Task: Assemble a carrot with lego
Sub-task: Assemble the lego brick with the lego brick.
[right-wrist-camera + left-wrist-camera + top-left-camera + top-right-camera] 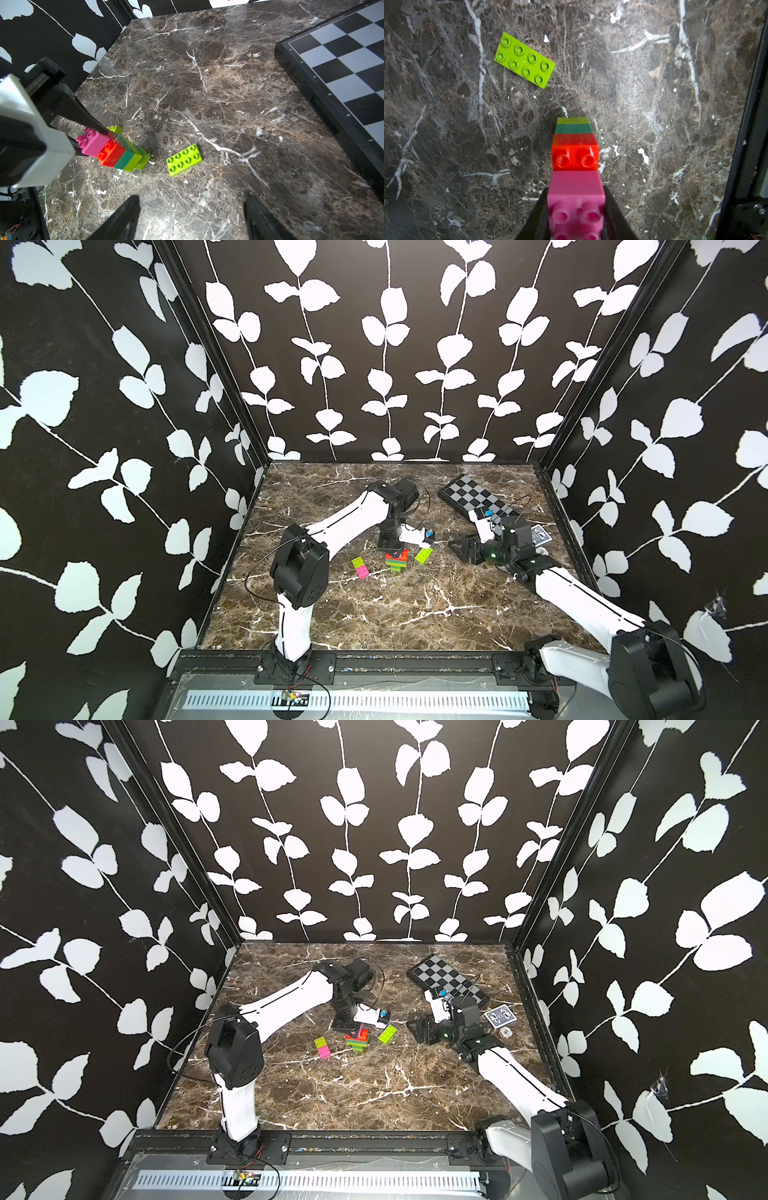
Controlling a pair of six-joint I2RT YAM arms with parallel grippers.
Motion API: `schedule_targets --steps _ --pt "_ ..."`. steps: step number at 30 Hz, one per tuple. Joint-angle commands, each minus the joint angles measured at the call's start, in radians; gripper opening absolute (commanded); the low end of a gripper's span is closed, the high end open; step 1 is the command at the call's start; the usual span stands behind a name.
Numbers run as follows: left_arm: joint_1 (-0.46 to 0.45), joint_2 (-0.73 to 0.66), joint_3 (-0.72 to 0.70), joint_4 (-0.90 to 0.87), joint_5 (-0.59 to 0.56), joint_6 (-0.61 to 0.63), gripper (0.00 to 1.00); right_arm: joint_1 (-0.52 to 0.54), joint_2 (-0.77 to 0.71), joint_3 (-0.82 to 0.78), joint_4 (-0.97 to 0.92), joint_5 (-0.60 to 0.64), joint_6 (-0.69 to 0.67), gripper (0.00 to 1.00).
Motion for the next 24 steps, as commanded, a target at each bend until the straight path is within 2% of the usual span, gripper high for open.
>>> schedule_targets --steps 1,9,12,15,17,24 --pt "0.006 0.036 0.010 -0.084 0.008 -0.007 0.06 -0.006 0.000 -0.030 0.039 -0.011 0.004 0.78" --pt "0.001 0.102 -0.078 -0.080 -0.047 -0.085 0.02 -0.005 -0.007 -0.033 0.034 -0.006 0.001 0.78" --pt "-0.003 0.120 -0.126 -0.061 -0.084 -0.128 0.02 -0.006 -0.003 -0.034 0.038 -0.004 0.007 0.79" --pt "-0.004 0.113 -0.115 -0.071 -0.105 -0.140 0.04 -0.005 0.000 -0.030 0.042 0.004 0.019 0.79" --pt "-0.003 0.082 -0.106 -0.057 -0.082 -0.132 0.08 -0.006 -0.004 -0.029 0.043 0.026 0.031 0.78" --pt "-0.003 -0.020 -0.003 -0.001 0.052 -0.156 0.31 -0.006 -0.033 -0.042 0.044 0.081 0.053 0.78"
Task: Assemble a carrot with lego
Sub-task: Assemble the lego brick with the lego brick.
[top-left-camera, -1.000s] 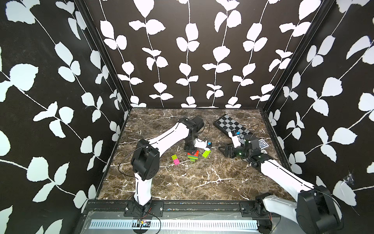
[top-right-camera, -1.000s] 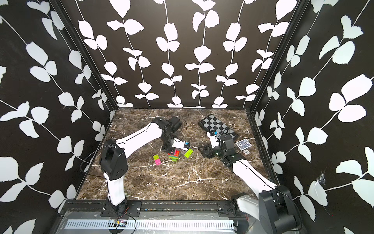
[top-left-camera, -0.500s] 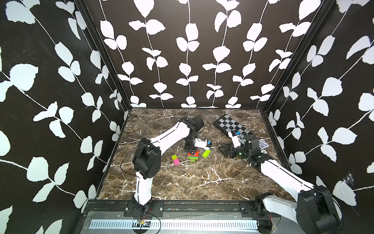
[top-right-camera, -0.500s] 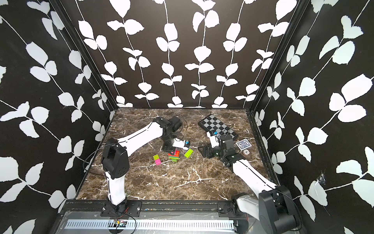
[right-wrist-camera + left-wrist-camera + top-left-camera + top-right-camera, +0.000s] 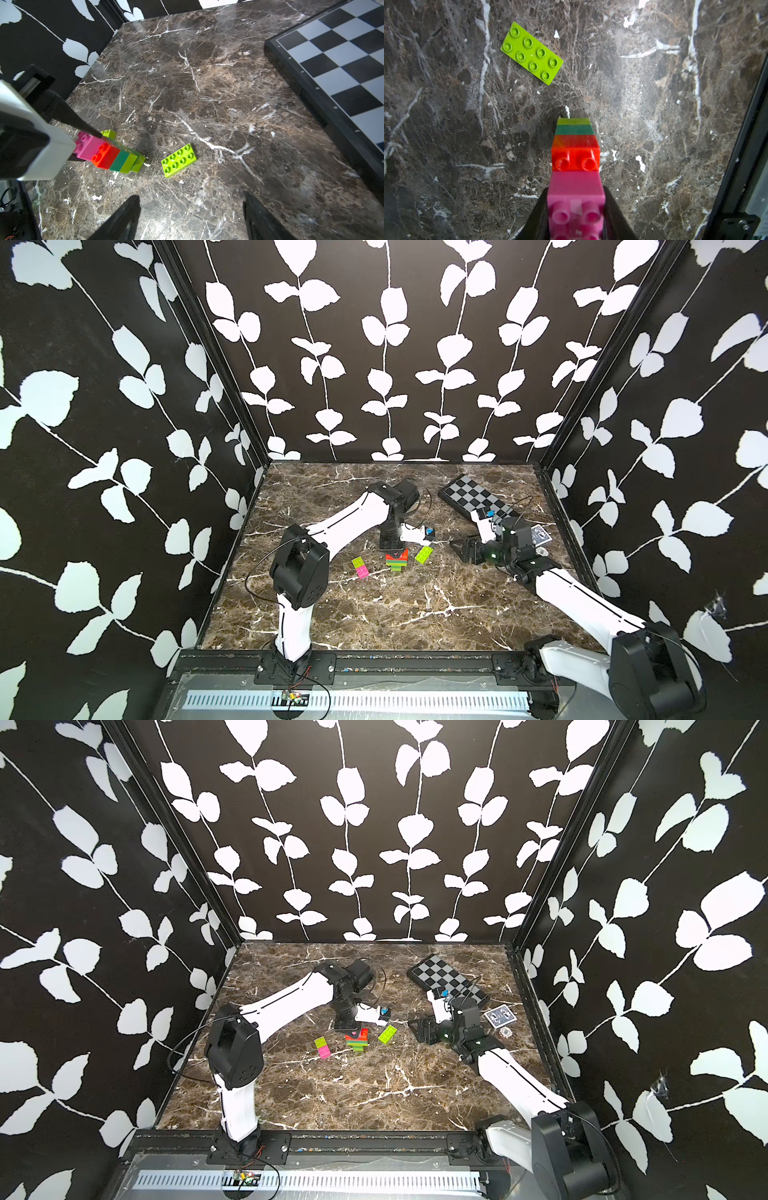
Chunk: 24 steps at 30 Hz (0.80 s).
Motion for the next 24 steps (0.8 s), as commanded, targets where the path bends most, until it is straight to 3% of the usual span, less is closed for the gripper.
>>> schedule_targets --steps 1,6,15,17,19,24 --pt "0.000 -0.019 0.029 -0.026 0.068 -0.034 0.34 -0.006 -0.022 -0.027 0.034 0.028 0.016 0.78" --pt "0.001 -0.061 0.043 -0.010 0.115 -0.049 0.46 -0.006 -0.027 -0.028 0.026 0.032 0.021 0.78" --pt "0.001 -0.126 0.033 0.010 0.148 -0.087 0.50 -0.006 -0.031 -0.021 0.016 0.051 0.021 0.78" --pt "-0.001 -0.137 0.045 0.050 0.178 -0.159 0.51 -0.007 -0.042 -0.026 0.015 0.085 0.028 0.78" --pt "-0.004 -0.140 0.051 0.139 0.199 -0.311 0.51 -0.013 -0.064 -0.038 0.013 0.143 0.042 0.80" --pt "-0.042 -0.066 0.146 0.182 0.143 -0.619 0.52 -0.058 -0.139 -0.064 -0.003 0.266 0.087 0.81"
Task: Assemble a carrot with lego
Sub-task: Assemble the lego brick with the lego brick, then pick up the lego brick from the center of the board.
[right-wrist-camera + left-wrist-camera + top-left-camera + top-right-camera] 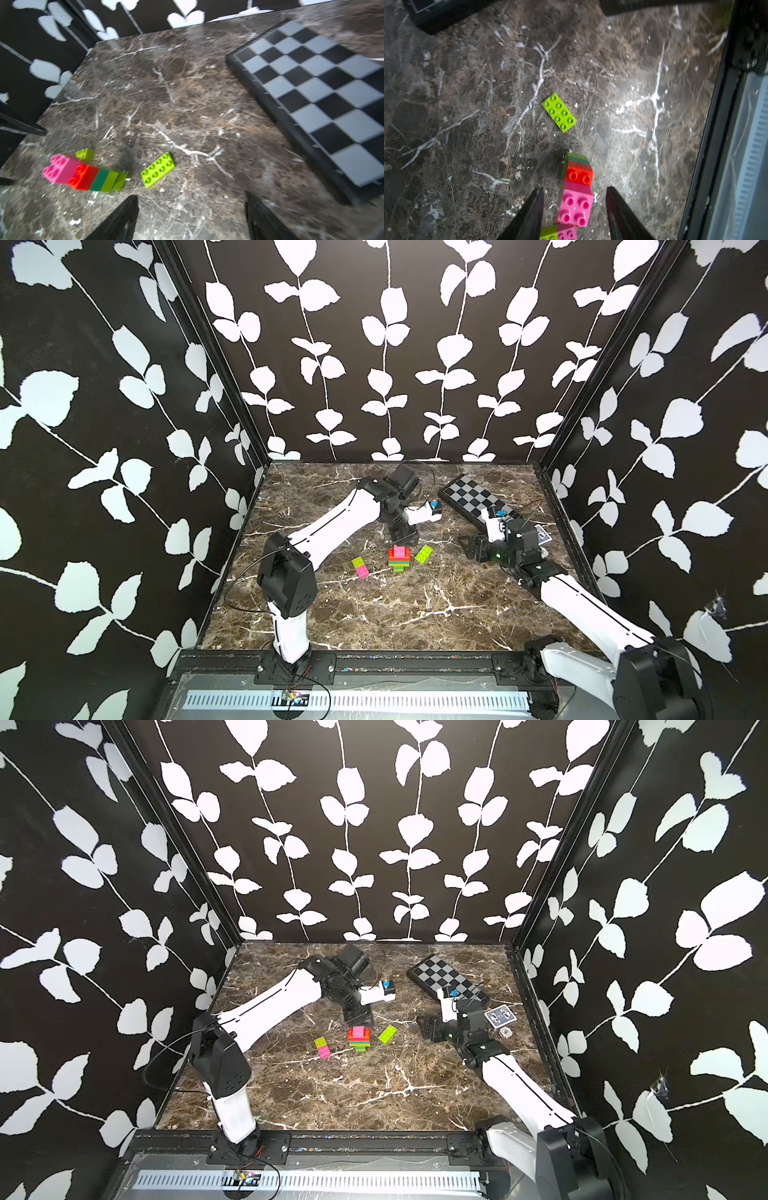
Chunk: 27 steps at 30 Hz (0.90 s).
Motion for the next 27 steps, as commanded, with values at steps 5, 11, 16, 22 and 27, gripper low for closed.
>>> schedule_targets --steps 5,11,16,22,27 --pt "-0.082 0.194 0.227 -0.105 -0.118 -0.314 0.55 -0.069 -0.146 -0.063 -0.019 0.182 0.043 0.81" --pt "-0.116 0.372 0.363 -0.219 -0.190 -0.346 0.56 -0.101 -0.234 -0.103 -0.027 0.212 0.059 0.82" --pt "-0.134 0.456 0.378 -0.229 -0.183 -0.351 0.57 -0.104 -0.261 -0.117 -0.034 0.205 0.061 0.82" --pt "-0.137 0.514 0.383 -0.218 -0.246 -0.362 0.57 -0.104 -0.249 -0.124 -0.010 0.173 0.072 0.82" --pt "-0.138 0.541 0.378 -0.201 -0.237 -0.361 0.56 -0.105 -0.245 -0.124 -0.004 0.162 0.074 0.82"
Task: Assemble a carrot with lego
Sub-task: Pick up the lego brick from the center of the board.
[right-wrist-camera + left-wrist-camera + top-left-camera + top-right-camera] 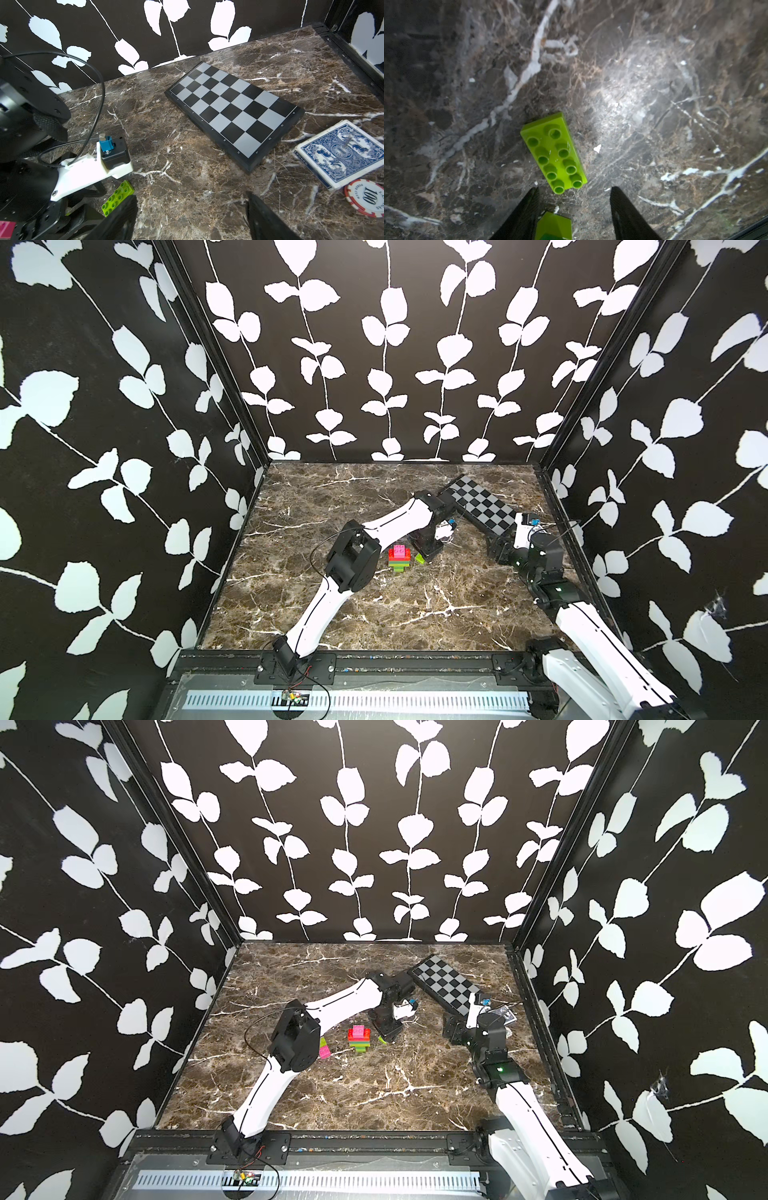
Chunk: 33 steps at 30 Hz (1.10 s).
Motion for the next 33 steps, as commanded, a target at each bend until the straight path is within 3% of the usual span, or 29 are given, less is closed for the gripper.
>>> schedule_targets --steps 1,15,26,33 --pt "-0.007 0.011 0.019 -0.002 -0.010 -0.016 0.56 -0.004 0.000 -0.023 0.031 -0.012 0.011 0.82" --pt "-0.005 0.055 -0.005 0.084 -0.040 -0.091 0.43 -0.004 0.003 -0.029 0.041 -0.038 0.016 0.82" --pt "-0.005 0.078 -0.022 0.131 -0.027 -0.138 0.49 -0.003 -0.004 -0.031 0.042 -0.044 0.014 0.82" --pt "-0.005 0.081 -0.024 0.136 -0.047 -0.139 0.37 -0.004 -0.006 -0.032 0.041 -0.047 0.013 0.82"
